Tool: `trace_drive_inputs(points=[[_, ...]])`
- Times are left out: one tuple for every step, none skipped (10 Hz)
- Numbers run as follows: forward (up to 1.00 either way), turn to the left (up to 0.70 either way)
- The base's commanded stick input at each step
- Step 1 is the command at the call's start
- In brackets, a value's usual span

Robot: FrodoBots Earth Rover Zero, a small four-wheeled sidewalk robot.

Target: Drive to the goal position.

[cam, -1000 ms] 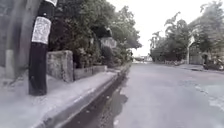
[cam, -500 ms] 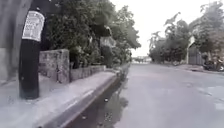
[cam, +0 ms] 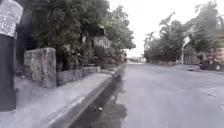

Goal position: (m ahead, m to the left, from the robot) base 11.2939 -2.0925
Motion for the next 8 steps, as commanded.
trace_drive_inputs(points=[[0.70, -0.35], [0.70, -0.35], [0.70, -0.35], [0.70, -0.35], [0.70, -0.33], [0.70, 0.00], [0.70, 0.00], [0.70, 0.00]])
